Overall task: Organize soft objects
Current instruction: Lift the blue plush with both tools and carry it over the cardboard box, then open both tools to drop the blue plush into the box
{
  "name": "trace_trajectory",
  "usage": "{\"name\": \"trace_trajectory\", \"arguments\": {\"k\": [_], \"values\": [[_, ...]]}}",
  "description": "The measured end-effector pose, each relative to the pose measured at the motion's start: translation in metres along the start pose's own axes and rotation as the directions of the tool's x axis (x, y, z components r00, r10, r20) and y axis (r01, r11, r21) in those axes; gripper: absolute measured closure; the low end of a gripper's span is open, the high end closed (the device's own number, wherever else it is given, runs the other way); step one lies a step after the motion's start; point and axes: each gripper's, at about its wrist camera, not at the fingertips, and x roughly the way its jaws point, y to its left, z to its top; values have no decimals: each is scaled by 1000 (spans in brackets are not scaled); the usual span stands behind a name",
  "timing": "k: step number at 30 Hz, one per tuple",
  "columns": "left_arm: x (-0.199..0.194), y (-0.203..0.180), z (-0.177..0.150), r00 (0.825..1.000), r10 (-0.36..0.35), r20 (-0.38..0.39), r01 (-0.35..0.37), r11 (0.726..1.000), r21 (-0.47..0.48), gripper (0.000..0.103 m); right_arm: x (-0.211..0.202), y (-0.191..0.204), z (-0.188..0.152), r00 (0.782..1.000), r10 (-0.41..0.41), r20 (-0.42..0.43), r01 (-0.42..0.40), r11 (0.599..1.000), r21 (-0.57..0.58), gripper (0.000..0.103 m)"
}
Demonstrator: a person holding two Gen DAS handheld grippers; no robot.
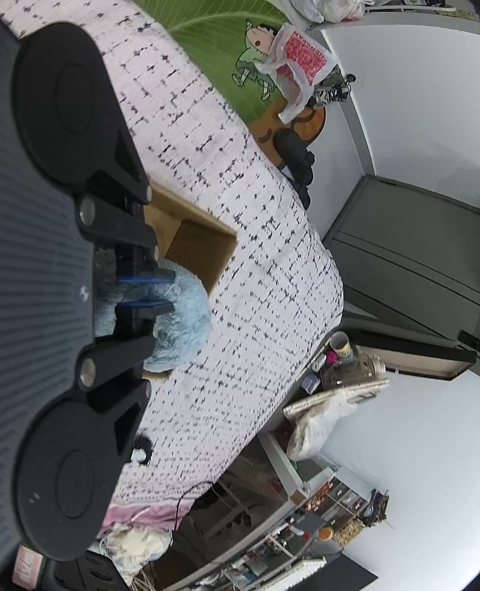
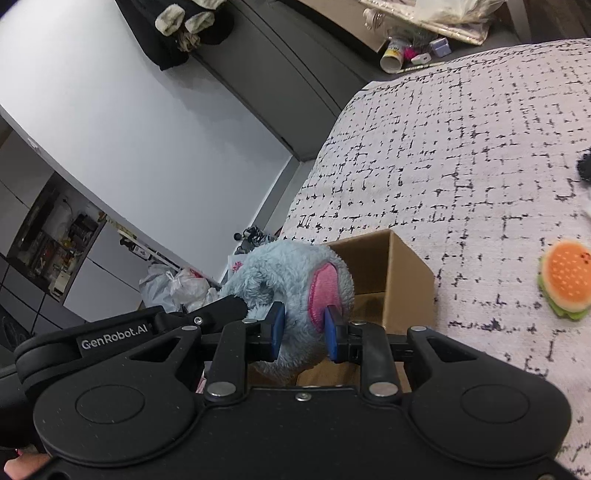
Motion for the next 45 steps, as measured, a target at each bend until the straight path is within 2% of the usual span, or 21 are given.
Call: {"name": "trace_trajectory", "arguments": {"k": [5, 12, 16, 20, 22, 25, 27, 30, 32, 36, 38, 41, 42, 45], "values": [[16, 5, 7, 998, 46, -36, -45, 999, 10, 94, 18, 13, 3, 998, -56, -40, 53, 996, -69, 75], [29, 14, 11, 988, 143, -52, -142, 990, 21, 94, 41, 19, 4, 991, -63, -114, 52, 993, -102, 73], [28, 21, 14, 986, 154, -66, -154, 988, 7, 92, 44, 17, 3, 991, -62, -120, 51, 994, -93, 59], [20, 21, 16, 986, 148, -77, -148, 989, -5, 90, 30, 19, 3, 993, -58, -107, 48, 995, -93, 55], [16, 19, 17, 985, 149, -85, -150, 989, -11, 85, 22, 20, 3, 994, -56, -99, 46, 994, -102, 51], [5, 13, 17, 984, 163, -71, -164, 986, -4, 69, 5, 21, 3, 993, -66, -93, 56, 992, -112, 48], [-4, 8, 16, 985, 164, -46, -164, 986, 11, 48, -5, 20, 3, 993, -74, -94, 63, 992, -113, 46], [-16, -3, 12, 987, 160, -1, -159, 986, 54, 32, -27, 20, 2, 993, -97, -65, 87, 987, -135, 30], [-23, -13, 9, 988, 153, 31, -155, 983, 101, 29, -42, 20, 1, 992, -122, -36, 114, 980, -165, 19], [-31, -28, 5, 991, 132, 26, -134, 979, 153, 19, -67, 16, 4, 991, -134, 1, 132, 976, -175, 17], [-35, -33, 3, 993, 116, 11, -116, 981, 154, 18, -79, 14, 5, 991, -130, 26, 132, 977, -167, 7], [-45, -40, 0, 995, 97, 11, -98, 981, 166, 16, -94, 14, 5, 988, -142, 57, 150, 972, -183, 6], [-49, -43, -1, 996, 93, 16, -94, 981, 170, 12, -100, 14, 5, 988, -143, 62, 152, 971, -187, 6], [-60, -52, -5, 996, 81, 35, -86, 979, 185, 9, -115, 11, 4, 984, -163, 77, 175, 965, -196, 6]]}}
